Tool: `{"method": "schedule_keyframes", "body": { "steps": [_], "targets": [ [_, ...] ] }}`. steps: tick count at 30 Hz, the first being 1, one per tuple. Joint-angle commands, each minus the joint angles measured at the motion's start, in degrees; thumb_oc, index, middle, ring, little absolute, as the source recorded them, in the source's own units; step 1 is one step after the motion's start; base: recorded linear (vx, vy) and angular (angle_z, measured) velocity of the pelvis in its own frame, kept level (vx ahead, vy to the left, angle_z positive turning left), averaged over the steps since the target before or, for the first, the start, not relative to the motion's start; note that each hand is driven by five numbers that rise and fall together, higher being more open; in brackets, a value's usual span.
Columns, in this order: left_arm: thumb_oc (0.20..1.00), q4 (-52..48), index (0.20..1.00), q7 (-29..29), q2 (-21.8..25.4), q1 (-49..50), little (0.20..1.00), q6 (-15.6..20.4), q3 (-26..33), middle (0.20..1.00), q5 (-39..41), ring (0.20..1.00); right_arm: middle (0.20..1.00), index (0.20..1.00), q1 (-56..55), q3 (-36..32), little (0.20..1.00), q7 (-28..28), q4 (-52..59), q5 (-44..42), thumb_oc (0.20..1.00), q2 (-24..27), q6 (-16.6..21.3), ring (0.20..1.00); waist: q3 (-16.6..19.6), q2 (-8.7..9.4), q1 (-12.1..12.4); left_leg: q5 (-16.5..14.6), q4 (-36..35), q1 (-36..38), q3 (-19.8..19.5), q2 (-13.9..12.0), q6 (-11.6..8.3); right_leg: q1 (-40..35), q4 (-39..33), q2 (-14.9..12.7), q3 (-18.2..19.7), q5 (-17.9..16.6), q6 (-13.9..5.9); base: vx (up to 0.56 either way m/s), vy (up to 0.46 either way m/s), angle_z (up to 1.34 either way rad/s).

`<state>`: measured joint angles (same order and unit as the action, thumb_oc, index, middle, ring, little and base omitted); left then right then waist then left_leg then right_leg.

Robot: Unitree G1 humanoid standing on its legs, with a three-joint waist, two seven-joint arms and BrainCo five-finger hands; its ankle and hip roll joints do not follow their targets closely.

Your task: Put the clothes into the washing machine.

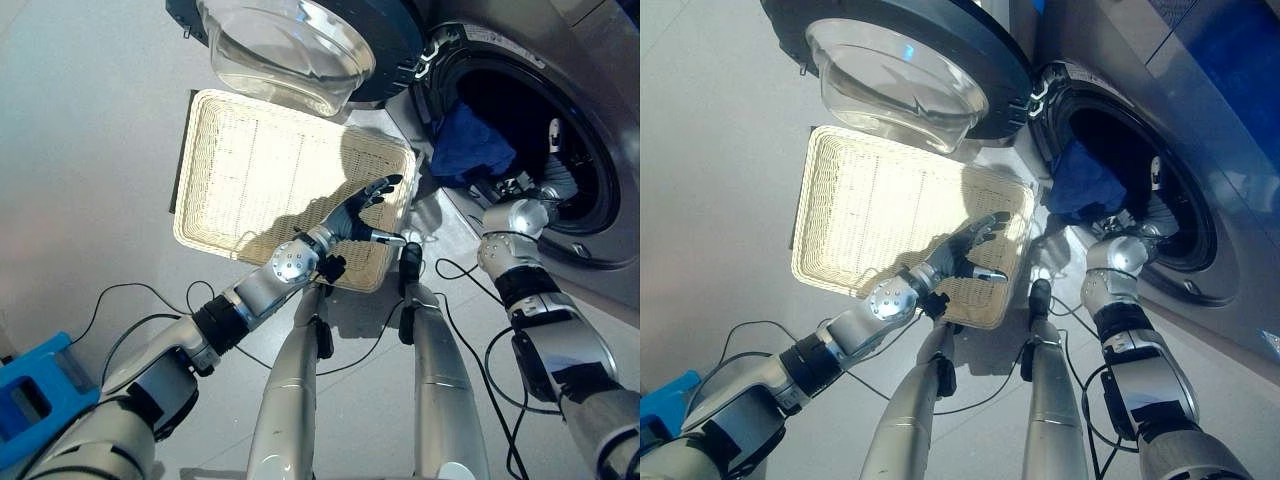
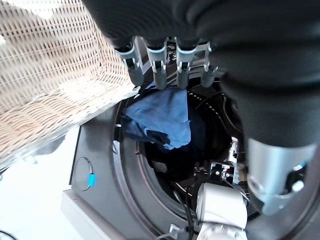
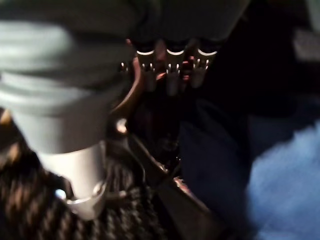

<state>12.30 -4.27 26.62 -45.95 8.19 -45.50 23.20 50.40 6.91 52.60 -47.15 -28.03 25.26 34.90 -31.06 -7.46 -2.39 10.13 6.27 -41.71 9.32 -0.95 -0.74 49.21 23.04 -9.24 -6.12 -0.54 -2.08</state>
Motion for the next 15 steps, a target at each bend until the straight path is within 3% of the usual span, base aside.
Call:
{"method": "schedule_keyframes", "body": {
  "steps": [1, 8, 15],
  "targets": [
    [1.000, -4.42, 1.000, -0.76, -2.60, 1.25, 1.000, 2.50, 3.04, 1.000, -3.30, 1.000, 1.000, 1.000, 0.44, 1.41, 1.000, 9.40, 5.60, 14.83, 1.000, 3.18, -4.09, 1.000, 1.27, -2.95, -0.54, -7.90, 6.43, 1.12, 5.19, 3.59, 0.79, -3.24, -3.67, 2.59, -5.13, -3.39, -2.49, 0.00, 0.051, -0.04],
    [1.000, -5.13, 1.000, -1.65, -2.89, 2.97, 1.000, 4.00, 3.06, 1.000, -4.39, 1.000, 1.000, 1.000, -1.95, 4.50, 1.000, 20.60, 6.49, 29.96, 1.000, 4.35, -17.26, 1.000, 1.27, -3.63, -1.02, -7.68, 5.58, 1.48, 5.91, 3.37, 0.78, -3.24, -4.13, 3.05, -4.46, -3.25, -2.73, -0.01, 0.038, -0.03],
    [1.000, -5.17, 1.000, -2.12, -2.35, 3.44, 1.000, 4.95, 2.52, 1.000, -4.80, 1.000, 1.000, 1.000, -1.64, 9.14, 1.000, 21.98, 4.55, 36.42, 1.000, 7.07, -28.06, 1.000, 1.27, -3.80, -0.83, -7.31, 5.16, 1.37, 5.77, 3.41, 0.64, -3.29, -4.52, 3.11, -4.66, -3.40, -2.98, 0.00, 0.002, 0.00]
  ]
}}
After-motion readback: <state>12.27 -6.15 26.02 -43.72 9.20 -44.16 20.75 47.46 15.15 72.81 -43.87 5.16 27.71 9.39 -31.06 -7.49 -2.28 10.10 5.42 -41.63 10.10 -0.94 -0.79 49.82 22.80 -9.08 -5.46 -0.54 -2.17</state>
